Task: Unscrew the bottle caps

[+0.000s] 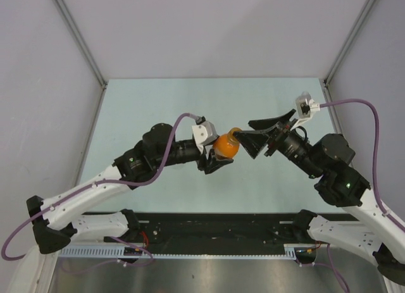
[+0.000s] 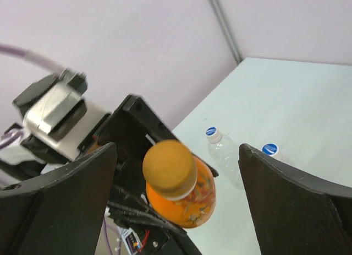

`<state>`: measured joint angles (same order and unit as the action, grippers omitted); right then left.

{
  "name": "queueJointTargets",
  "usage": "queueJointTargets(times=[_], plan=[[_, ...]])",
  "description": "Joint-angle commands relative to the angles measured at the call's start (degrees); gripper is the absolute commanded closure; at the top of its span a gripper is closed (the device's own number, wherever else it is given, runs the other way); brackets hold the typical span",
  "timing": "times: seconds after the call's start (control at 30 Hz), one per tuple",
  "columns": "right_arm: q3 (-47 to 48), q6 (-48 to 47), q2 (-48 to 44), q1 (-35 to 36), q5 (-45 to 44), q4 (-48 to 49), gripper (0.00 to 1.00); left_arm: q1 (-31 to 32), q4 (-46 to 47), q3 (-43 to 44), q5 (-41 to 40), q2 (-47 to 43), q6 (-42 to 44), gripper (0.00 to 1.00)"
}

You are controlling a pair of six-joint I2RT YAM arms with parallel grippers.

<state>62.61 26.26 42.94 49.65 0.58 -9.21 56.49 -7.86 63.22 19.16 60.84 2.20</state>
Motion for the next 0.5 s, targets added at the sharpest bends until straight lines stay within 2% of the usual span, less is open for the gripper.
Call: queueJointTargets(times=[0.0,0.17,0.47], plan=[[1.4,5.5,0.5,0.2,-8.4,-0.5,0.04,3.8,-3.3,2.4,-12.5,0.6,5.1,1.0],[1.4,9.2,1.4,0.5,-11.9,-2.7,0.03,5.9,-1.3,0.9,-24.4,-0.1,5.4,1.0],[1.5,12.8,3.7,2.1,-14.3,-4.9,0.04,8.4,-0.9,1.4,-32.6,0.8,7.0,1.0]])
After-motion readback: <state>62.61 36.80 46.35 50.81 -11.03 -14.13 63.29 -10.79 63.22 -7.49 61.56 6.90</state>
